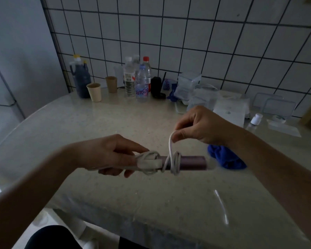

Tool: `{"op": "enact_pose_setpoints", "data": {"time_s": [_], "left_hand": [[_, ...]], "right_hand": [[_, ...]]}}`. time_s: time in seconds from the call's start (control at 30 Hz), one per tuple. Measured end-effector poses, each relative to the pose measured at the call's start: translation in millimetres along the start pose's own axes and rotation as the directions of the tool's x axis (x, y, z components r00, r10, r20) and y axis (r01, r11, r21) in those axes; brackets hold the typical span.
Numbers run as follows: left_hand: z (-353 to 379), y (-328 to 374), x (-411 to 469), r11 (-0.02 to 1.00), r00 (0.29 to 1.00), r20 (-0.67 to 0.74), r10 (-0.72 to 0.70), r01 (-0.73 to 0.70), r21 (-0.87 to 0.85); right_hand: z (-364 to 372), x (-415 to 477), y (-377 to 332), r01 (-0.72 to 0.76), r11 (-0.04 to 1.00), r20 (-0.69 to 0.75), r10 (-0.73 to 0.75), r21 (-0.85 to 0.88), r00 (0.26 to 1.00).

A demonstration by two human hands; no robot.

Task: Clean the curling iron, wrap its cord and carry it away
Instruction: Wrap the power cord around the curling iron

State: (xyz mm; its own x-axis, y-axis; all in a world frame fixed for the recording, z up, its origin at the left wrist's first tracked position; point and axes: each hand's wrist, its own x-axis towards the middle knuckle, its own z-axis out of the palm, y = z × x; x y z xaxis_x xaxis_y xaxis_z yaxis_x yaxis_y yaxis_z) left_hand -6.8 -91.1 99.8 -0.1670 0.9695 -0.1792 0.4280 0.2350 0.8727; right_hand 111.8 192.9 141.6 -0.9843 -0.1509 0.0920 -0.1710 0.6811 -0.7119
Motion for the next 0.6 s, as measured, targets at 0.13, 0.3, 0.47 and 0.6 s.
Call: {"op": "enact_pose_setpoints", "data": {"time_s": [0.13,0.3,0.47,0.6], "left_hand": [[8.3,-6.3,5.3,0.908,0.942,-0.179,0.284,-0.325,-0.264],[35.2,-15.4,34.7,0.891,0.778,-0.608,0.157,-0.377,-0.252],[73.1,-18.6,77.3,0.91,0.574,-0.812,0.107,-0.386,-0.153],[105.4,-22.2,97.9,0.928,0.542,-0.838,0.069,-0.343,-0.145]], "right_hand": [[24.9,2.4,25.7,-0.045,0.98,-0.189,0.082,0.193,0.979],[71.5,1.2,19.6,0.036,0.74,-0.308,0.235,0.672,0.922],[110.7,13.1,9.9,0.095,0.689,-0.463,0.373,0.719,0.804],[132.7,22.8,12.8,0.175,0.672,-0.586,0.454,0.72,0.671]]}}
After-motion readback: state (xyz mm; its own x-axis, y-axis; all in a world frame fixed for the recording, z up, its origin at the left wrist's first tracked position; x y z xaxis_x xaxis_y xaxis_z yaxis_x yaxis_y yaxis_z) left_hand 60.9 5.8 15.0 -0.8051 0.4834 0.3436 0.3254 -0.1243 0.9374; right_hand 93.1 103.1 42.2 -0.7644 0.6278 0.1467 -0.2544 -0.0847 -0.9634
